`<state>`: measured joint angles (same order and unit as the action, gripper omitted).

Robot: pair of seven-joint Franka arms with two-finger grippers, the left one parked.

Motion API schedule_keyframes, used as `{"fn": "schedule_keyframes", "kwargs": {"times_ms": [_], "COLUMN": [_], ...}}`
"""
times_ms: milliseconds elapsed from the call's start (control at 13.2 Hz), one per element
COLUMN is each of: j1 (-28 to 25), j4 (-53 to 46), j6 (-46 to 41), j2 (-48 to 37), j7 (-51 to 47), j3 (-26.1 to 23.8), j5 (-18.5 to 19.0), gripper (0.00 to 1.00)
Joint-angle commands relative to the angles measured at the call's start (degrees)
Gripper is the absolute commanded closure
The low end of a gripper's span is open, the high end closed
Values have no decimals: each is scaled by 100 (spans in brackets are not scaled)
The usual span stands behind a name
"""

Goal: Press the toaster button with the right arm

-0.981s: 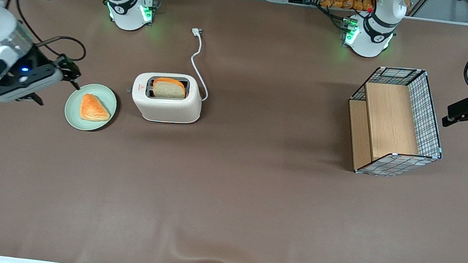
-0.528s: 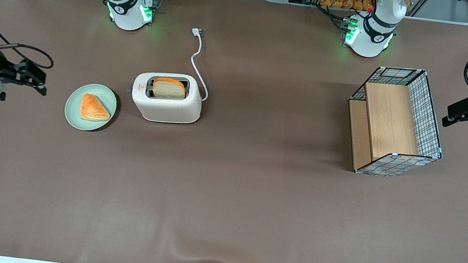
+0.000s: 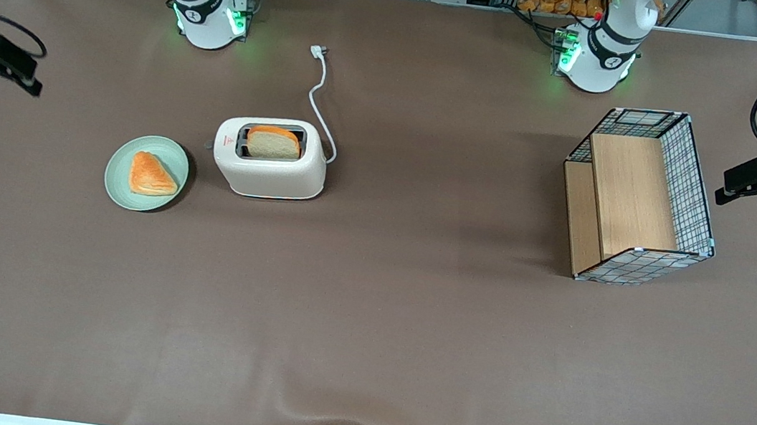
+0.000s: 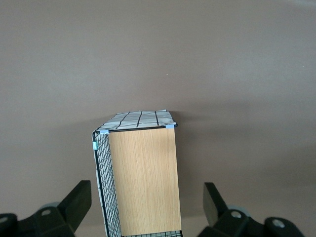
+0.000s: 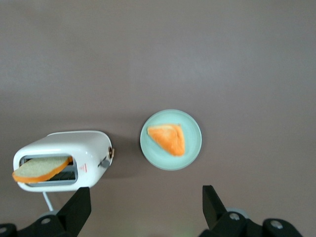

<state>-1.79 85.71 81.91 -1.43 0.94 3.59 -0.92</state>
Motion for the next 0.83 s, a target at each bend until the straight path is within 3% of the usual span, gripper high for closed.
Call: {"fn": "schedule_keyframes", "kwargs": {"times_ms": [0, 755], "j1": [188, 179], "j4": [-63, -63], "j6": [-210, -545], "j2": [-173, -261], "j7": [-217, -471], "j3": [-25, -25], "j5": [-30, -39], "gripper": [0, 0]}}
